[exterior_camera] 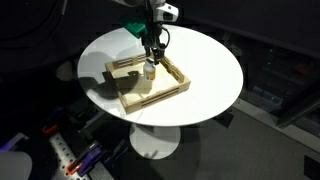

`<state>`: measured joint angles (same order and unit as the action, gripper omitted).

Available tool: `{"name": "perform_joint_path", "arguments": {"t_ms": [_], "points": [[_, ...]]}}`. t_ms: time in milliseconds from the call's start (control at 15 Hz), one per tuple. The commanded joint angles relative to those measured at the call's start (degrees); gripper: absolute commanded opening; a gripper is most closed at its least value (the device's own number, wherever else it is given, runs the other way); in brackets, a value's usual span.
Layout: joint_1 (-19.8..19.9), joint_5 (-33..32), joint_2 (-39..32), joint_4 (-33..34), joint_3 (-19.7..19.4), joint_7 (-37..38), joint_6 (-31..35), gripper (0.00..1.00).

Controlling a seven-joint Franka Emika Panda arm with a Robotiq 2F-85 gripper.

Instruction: Put the white lid on the white bottle.

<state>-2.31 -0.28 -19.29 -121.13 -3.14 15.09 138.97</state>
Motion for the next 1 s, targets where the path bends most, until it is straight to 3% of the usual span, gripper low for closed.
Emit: {"name": "perform_joint_path", "arguments": {"t_ms": [0, 933], "points": [[0.4, 0.5, 1.6, 0.7, 0.7, -2.0, -3.6, 1.0], [0.7, 5.0, 5.5, -2.4, 3.8, -9.0, -4.2, 1.0]]}}
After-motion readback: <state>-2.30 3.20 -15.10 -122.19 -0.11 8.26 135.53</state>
